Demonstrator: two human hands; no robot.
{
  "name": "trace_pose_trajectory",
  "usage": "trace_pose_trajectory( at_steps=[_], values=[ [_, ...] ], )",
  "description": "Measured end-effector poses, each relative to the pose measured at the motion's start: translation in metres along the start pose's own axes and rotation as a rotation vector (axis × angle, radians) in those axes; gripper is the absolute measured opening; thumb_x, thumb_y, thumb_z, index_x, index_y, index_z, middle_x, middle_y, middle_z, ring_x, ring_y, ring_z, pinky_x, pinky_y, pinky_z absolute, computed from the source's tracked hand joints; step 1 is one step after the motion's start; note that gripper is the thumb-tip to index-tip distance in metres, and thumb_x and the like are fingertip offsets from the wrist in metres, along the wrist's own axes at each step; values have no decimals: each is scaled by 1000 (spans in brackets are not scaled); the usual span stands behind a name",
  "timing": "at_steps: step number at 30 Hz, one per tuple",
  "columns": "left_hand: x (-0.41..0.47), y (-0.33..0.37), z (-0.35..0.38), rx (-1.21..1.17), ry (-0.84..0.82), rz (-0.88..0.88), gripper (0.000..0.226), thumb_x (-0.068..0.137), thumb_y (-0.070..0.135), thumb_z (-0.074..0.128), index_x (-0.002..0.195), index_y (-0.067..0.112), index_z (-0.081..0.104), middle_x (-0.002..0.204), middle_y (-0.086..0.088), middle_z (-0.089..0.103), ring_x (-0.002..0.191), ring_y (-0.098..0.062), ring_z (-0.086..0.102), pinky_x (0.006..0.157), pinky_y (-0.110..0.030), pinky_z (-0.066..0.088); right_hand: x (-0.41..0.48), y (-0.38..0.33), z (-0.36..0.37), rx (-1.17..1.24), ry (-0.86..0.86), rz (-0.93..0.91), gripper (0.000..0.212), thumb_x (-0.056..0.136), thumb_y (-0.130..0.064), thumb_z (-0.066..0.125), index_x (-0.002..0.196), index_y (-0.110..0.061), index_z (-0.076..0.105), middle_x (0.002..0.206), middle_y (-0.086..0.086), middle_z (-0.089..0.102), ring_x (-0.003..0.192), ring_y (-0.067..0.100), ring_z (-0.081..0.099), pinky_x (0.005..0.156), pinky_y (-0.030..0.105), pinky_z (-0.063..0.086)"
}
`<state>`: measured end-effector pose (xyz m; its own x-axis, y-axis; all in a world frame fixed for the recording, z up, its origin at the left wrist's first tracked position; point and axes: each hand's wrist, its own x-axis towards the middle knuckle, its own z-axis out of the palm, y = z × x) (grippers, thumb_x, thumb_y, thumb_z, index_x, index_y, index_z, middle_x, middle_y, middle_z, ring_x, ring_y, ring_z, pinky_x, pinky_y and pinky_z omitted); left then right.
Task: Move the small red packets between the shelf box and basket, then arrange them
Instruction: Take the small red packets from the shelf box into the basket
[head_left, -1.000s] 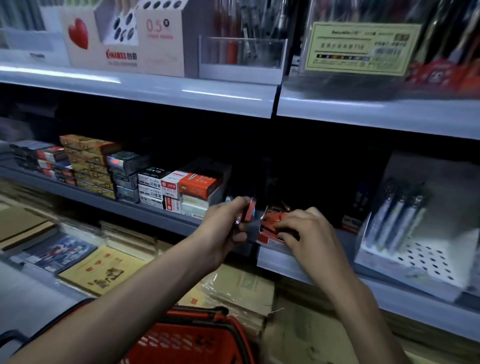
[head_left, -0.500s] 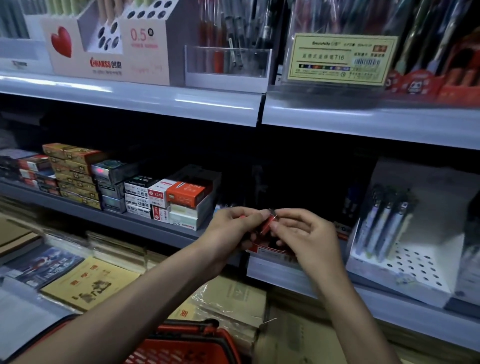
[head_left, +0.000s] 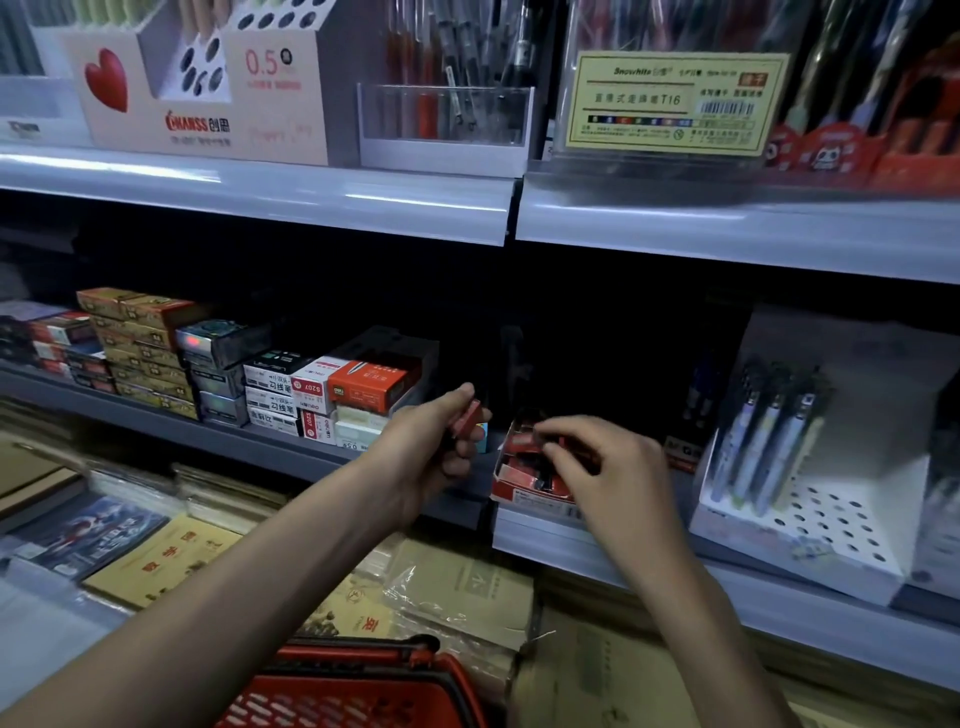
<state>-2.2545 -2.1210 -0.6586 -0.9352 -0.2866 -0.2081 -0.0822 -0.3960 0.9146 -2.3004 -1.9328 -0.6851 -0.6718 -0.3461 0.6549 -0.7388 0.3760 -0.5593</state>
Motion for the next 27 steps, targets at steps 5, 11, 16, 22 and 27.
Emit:
trace_pose_trajectory(
  at_steps=[5, 11, 16, 22, 27],
  values=[
    [-8, 7, 0, -81, -25, -46, 30, 98, 3, 39, 107, -5, 66, 71, -7, 49, 53, -11, 40, 40, -18, 25, -1, 9, 2, -337, -208, -90, 33, 88, -6, 74, 107, -33, 78, 118, -9, 68, 113, 12, 60, 95, 30, 51],
    [-10, 0, 10, 9, -27, 3, 15, 97, 0, 57, 106, -2, 69, 69, -6, 59, 53, -9, 46, 39, -16, 30, -2, 2, 2, -127, -32, 5, 31, 95, -5, 62, 113, -26, 76, 112, -17, 67, 108, -4, 57, 94, 18, 48],
    [-12, -12, 24, 144, -90, 75, 7, 96, 5, 65, 100, 3, 70, 64, -2, 63, 51, -6, 49, 43, -15, 36, -4, -20, -7, 457, 16, 313, 16, 94, -22, 70, 109, -20, 76, 90, -7, 78, 82, 2, 73, 67, 15, 53],
    [-9, -13, 32, 96, -49, -9, 18, 98, 12, 55, 99, 3, 71, 67, -4, 60, 53, -10, 45, 43, -18, 29, -5, -4, -18, 545, 83, 478, 30, 85, -8, 79, 112, -20, 74, 96, -2, 77, 84, 9, 75, 74, 15, 57],
    [-7, -3, 27, 8, 15, -39, 41, 90, -7, 29, 112, -5, 64, 63, -7, 53, 56, -14, 44, 54, -26, 25, -10, 12, -24, 12, 39, 236, 22, 88, -12, 77, 104, -27, 78, 102, -19, 69, 88, -4, 68, 83, 6, 51]
  ],
)
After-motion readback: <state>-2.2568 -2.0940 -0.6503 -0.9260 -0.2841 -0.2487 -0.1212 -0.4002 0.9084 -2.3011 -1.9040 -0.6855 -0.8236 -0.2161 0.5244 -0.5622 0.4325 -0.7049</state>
